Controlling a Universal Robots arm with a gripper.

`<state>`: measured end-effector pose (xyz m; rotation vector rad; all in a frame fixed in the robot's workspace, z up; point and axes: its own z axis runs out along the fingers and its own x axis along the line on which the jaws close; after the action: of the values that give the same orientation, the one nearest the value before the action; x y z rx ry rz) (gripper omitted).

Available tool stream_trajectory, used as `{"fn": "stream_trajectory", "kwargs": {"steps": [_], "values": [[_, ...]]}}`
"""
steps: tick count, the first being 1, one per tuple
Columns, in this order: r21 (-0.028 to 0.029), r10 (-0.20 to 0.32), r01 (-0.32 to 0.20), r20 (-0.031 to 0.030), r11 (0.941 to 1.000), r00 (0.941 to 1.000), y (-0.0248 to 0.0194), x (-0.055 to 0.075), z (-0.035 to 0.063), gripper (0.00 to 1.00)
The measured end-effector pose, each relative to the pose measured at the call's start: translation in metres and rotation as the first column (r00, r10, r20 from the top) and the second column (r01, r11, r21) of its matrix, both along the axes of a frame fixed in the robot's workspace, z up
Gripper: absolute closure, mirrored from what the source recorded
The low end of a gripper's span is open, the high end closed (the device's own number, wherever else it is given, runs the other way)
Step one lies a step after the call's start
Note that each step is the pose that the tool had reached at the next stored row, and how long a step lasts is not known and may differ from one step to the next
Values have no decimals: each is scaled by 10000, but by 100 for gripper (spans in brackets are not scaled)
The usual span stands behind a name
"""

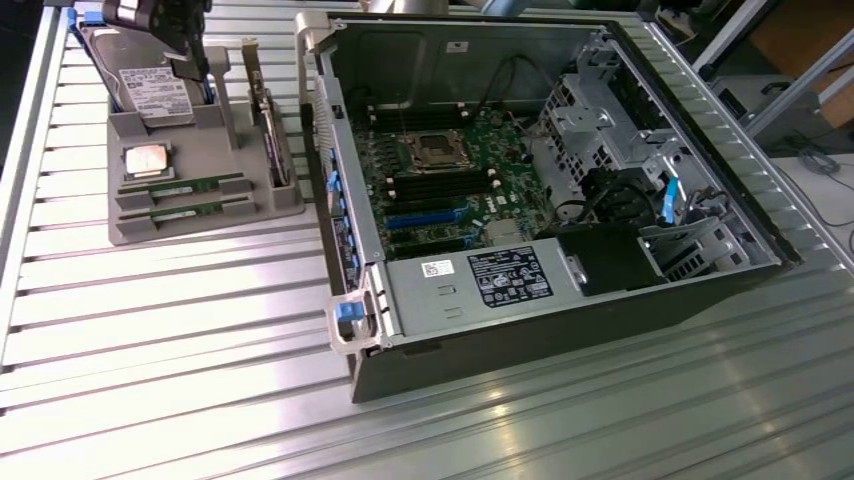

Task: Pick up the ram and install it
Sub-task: 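Pick up the ram and move it above insertion slot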

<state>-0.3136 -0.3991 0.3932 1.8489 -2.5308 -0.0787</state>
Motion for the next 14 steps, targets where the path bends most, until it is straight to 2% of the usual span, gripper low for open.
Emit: {"fn": "stream_trajectory", "kwargs": {"steps": [6, 14], "values": [[0, 277, -277, -1, 9996, 9996, 0, 0, 0, 90], [0, 861, -861, 0, 9963, 9963, 0, 0, 0, 90]]}}
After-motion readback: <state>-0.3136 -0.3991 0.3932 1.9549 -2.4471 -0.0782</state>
